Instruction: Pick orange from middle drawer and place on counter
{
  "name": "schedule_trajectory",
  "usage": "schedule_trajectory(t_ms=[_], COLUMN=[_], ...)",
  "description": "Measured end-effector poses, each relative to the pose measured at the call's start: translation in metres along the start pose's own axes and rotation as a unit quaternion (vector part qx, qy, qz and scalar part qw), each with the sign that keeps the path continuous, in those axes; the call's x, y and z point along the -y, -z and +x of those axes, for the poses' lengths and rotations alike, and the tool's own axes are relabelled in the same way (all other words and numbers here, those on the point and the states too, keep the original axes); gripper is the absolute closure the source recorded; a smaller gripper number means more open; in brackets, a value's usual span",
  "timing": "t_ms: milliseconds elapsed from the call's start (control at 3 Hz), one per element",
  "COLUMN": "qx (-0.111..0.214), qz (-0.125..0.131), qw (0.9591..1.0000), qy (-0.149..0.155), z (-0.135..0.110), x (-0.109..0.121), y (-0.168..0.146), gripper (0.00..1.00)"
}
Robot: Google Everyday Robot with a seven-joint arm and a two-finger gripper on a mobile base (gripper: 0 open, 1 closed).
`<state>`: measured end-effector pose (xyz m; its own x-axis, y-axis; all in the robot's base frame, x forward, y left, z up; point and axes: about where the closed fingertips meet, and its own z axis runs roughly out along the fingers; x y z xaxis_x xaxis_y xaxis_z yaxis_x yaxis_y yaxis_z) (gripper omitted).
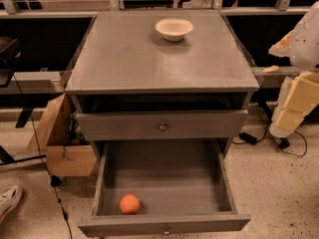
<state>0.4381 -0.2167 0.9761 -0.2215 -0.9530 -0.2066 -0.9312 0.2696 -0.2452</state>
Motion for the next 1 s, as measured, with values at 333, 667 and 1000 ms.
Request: schedule_trajectory(t_ms=[333,667,1000], qx=[0.0,0.022,0.063], qz=[0.0,-0.001,-0.002], qw=[1.0,0.9997,0.9977], qy=[0.0,-0.004,-0.025], z=[0.0,-0.003,-0.013], x=[0.0,-0.004,-0.029], y=[0.0,-0.01,-0.036], gripper=[0.0,0.0,0.0])
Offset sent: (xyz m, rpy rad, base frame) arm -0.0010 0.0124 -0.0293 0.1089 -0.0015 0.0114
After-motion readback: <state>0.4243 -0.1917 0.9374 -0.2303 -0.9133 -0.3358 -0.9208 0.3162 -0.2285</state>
